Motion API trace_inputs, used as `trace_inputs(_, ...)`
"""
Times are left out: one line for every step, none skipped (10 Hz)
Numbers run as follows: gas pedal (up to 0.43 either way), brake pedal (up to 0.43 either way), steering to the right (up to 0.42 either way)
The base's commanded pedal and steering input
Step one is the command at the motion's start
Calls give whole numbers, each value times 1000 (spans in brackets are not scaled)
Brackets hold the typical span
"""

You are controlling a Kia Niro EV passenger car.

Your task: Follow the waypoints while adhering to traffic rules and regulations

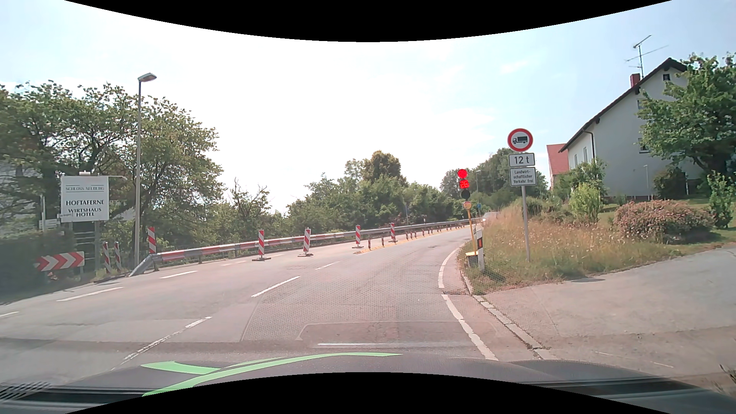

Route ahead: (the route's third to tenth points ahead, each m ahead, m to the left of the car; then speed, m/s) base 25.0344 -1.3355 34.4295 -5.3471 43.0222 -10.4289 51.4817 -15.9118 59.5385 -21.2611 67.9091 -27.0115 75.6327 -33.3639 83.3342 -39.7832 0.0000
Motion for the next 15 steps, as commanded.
trace_inputs(0, 323, 72)
trace_inputs(0, 323, 71)
trace_inputs(0, 323, 71)
trace_inputs(0, 323, 72)
trace_inputs(0, 329, 72)
trace_inputs(0, 323, 72)
trace_inputs(0, 323, 72)
trace_inputs(0, 329, 72)
trace_inputs(0, 329, 72)
trace_inputs(0, 329, 72)
trace_inputs(0, 329, 72)
trace_inputs(0, 329, 72)
trace_inputs(0, 323, 72)
trace_inputs(0, 329, 72)
trace_inputs(0, 323, 72)
